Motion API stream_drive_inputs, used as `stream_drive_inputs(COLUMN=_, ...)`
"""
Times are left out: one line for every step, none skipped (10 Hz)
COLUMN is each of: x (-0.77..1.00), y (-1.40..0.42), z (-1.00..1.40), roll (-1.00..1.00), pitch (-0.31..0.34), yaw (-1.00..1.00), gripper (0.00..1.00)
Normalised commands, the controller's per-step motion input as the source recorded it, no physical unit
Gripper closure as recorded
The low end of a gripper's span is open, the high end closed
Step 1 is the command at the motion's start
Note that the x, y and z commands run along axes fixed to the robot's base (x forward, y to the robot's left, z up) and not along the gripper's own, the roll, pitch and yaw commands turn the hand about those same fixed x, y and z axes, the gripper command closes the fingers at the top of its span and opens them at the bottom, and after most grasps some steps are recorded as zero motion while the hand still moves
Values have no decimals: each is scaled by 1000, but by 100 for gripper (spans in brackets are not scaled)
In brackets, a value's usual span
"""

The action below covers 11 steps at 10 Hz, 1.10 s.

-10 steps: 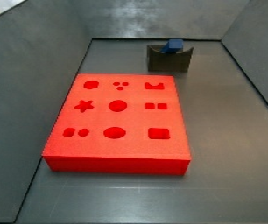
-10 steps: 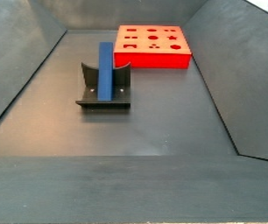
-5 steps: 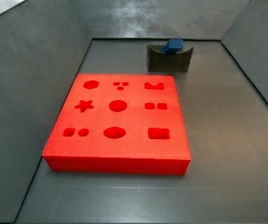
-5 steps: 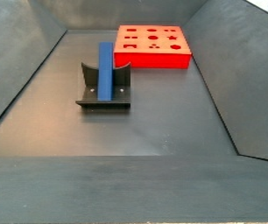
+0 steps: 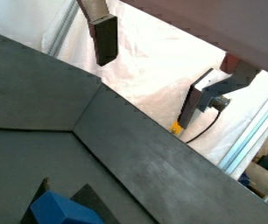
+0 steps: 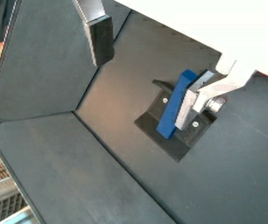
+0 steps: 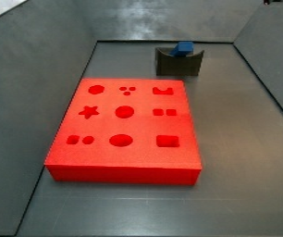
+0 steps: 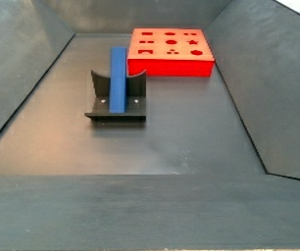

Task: Pick up the rectangle object. Move up. Place the rectangle object on the fixture. Regrasp the rectangle object. Move to above the board. Insert the rectangle object.
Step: Regrasp the rectangle object.

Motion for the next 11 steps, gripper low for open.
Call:
stream_drive_inputs(x=78, y=-43, z=-5, roll=171, pitch=34, yaw=209, gripper=0)
stream_drive_inputs(x=29, y=41, z=-1000, roll=232, pitch=178, yaw=182, gripper=0)
stream_drive_inputs(x=30, y=41, z=-1000, roll=230, pitch=174, yaw=171, gripper=0)
stream_drive_inputs(x=47, y=34, z=-1000, roll=204, pitch=111, yaw=190, gripper=0)
stream_drive_inputs(x=54, y=29, z=-1000, roll=181, pitch=86, yaw=197, gripper=0)
stream_drive_inputs(x=71, y=24, z=-1000, roll=139, pitch=38, yaw=195, gripper=0)
stream_drive_inputs(x=84, y=22, z=-1000, roll=115, pitch=-9, yaw=180, gripper=0)
stream_drive_inputs(x=93, y=19, z=-1000, roll=104, pitch=-43, yaw=160, gripper=0)
stream_drive_inputs(x=102, y=15, z=-1000, roll=94, pitch=-71, yaw=133, gripper=0)
stream_drive_inputs(x=112, y=13, z=-1000, roll=88, pitch=-88, yaw=106, gripper=0)
stream_drive_inputs(x=124, y=9, z=-1000, roll=86, pitch=-101, yaw=67, gripper=0)
